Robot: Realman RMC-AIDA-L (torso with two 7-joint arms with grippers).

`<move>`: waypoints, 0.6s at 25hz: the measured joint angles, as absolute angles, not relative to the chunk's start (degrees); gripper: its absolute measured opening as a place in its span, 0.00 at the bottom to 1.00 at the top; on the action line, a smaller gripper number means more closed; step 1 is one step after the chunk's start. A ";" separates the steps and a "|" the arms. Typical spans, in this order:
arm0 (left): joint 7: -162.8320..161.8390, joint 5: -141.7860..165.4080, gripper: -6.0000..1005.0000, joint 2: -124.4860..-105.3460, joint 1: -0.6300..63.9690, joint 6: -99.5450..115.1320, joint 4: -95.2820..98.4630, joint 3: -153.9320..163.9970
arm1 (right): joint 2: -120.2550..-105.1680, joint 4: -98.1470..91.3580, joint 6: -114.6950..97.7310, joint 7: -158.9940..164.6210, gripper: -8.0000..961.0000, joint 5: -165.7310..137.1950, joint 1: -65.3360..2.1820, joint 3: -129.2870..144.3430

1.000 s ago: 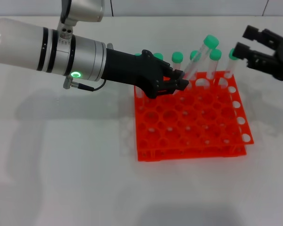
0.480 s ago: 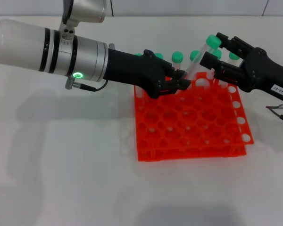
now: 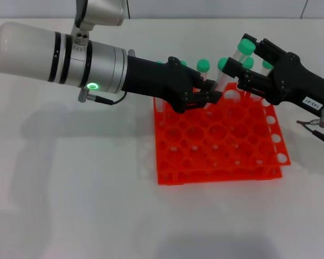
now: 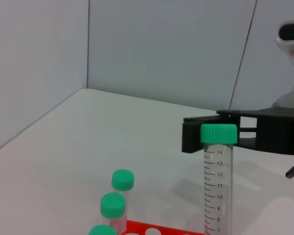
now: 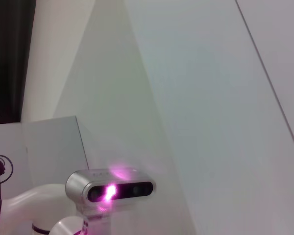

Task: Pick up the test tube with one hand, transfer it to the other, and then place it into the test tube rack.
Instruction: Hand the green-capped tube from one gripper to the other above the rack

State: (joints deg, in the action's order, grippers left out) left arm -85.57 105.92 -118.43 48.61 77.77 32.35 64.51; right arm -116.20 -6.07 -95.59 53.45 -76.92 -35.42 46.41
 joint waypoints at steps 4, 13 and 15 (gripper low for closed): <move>-85.53 105.88 0.27 -118.66 48.59 77.78 32.35 64.51 | -116.19 -6.16 -95.00 53.47 0.91 -76.88 -35.62 46.28; -85.51 106.06 0.27 -118.86 48.60 77.78 32.34 64.52 | -116.19 -6.57 -94.11 53.78 0.89 -76.88 -35.86 46.32; -85.51 106.08 0.27 -118.86 48.60 77.79 32.35 64.52 | -116.15 -6.59 -94.10 53.80 0.89 -76.88 -35.87 46.32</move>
State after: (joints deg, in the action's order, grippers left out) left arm -85.51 106.08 -118.86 48.60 77.79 32.35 64.52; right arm -116.15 -6.59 -94.10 53.80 -76.88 -35.87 46.32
